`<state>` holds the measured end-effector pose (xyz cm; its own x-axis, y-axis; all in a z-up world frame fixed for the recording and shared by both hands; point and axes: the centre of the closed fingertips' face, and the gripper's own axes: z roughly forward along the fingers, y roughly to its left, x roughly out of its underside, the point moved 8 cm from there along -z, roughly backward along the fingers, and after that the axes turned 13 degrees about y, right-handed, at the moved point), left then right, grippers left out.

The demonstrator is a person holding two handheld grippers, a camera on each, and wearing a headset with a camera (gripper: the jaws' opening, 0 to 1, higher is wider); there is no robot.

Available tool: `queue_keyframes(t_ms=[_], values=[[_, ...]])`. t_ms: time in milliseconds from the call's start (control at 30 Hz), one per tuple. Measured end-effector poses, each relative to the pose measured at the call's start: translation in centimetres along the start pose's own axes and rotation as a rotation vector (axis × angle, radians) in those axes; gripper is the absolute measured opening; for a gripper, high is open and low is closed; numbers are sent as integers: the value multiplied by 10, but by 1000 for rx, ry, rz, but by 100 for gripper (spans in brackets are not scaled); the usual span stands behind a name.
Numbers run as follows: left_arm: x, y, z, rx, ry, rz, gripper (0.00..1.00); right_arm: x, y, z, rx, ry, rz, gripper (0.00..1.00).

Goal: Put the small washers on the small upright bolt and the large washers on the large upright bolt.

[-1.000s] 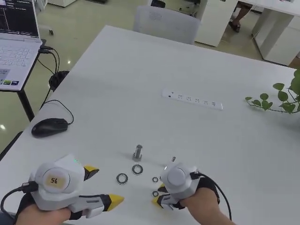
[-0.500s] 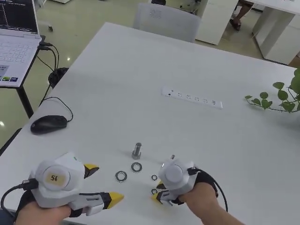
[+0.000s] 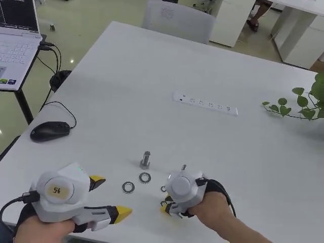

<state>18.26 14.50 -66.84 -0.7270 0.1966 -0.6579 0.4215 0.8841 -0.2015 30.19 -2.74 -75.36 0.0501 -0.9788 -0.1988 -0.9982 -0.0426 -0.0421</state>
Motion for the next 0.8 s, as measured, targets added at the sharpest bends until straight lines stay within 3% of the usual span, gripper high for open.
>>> queue_keyframes(t_ms=[333,500,800], values=[[2,2,-1,-4,1,-5,62,3,2,-1,1,-4,43,14],[2,6,-3,-11,-3,-12,62,9,2,-2,-22,-30,125,13],[3,7,-2,-10,-3,-17,62,18,5,-6,-22,-37,132,13]])
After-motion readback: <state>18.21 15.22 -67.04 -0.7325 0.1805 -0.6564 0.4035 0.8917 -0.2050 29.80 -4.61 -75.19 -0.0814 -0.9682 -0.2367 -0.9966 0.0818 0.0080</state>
